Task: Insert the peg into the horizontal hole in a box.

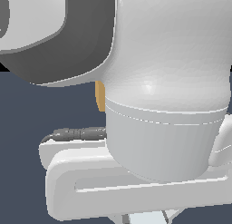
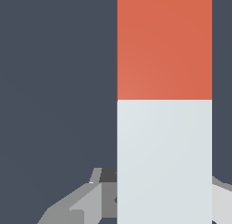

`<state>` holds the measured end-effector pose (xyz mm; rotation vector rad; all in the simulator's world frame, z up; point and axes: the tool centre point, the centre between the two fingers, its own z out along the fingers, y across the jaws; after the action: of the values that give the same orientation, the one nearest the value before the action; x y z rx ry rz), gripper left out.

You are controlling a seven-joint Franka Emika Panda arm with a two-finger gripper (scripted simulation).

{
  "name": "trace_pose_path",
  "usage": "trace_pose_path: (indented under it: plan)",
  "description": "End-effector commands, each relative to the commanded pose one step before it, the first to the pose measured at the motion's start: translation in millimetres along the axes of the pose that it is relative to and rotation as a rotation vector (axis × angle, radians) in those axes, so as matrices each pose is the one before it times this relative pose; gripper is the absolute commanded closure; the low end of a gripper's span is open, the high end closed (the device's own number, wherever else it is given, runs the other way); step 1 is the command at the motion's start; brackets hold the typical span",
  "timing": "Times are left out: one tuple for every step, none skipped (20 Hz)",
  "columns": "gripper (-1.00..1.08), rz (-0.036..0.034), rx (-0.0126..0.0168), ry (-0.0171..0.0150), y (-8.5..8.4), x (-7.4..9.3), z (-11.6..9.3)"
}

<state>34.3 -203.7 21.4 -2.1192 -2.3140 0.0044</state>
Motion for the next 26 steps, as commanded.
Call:
trace_pose_path:
  plan:
    - [1.08, -0.01098, -0.00411, -0.00069, 5.44, 16.86, -6.39]
    - [1.08, -0.00461, -0.00001, -0.00005, 1.92, 8.52, -2.31]
    - [1.08, -0.00514, -0.00001, -0.00006, 2.15, 9.52, -2.58]
    - [1.08, -0.00569, -0.00001, -0.00006, 2.39, 10.53, -2.86]
    - [1.08, -0.00621, -0.00001, -0.00007, 2.62, 11.52, -3.14]
    - [1.08, -0.00677, -0.00002, -0.00008, 2.87, 12.54, -3.42]
    - [1.08, -0.00731, -0.00002, -0.00009, 3.11, 13.56, -3.7]
    - [1.08, -0.00778, -0.00002, -0.0001, 3.34, 14.48, -3.96]
    - [1.08, -0.00789, -0.00002, -0.0001, 3.42, 14.67, -4.02]
    - [1.08, -0.0079, -0.00002, -0.0001, 3.47, 14.73, -4.05]
    - [1.08, -0.00799, -0.00003, -0.0001, 3.56, 14.91, -4.11]
    - [1.08, -0.00804, -0.00003, -0.0001, 3.62, 15.03, -4.15]
    - [1.08, -0.00804, -0.00003, -0.00009, 3.65, 15.05, -4.17]
    - [1.08, -0.00787, -0.00003, -0.00009, 3.62, 14.8, -4.11]
    - [1.08, -0.00744, -0.00004, -0.00007, 3.47, 13.98, -3.89]
    - [1.08, -0.00709, -0.00004, -0.00004, 3.4, 13.33, -3.72]
    - [1.08, -0.00668, -0.00004, 0.0, 3.3, 12.53, -3.5]
    - [1.08, -0.00618, -0.00004, 0.00003, 3.14, 11.57, -3.23]
    - [1.08, -0.00565, -0.00004, 0.00004, 2.93, 10.6, -2.97]
    - [1.08, -0.00512, -0.00003, 0.00005, 2.69, 9.61, -2.69]
    - [1.08, -0.00455, -0.00003, 0.00006, 2.43, 8.58, -2.41]
    - [1.08, -0.00403, -0.00003, 0.00006, 2.16, 7.56, -2.13]
    - [1.08, -0.00349, -0.00002, 0.00006, 1.9, 6.53, -1.83]
    - [1.08, -0.00289, -0.00002, 0.00007, 1.63, 5.44, -1.54]
    - [1.08, -0.00239, -0.00002, 0.00007, 1.38, 4.41, -1.23]
    - [1.08, -0.00183, -0.00001, 0.00008, 1.13, 3.32, -0.93]
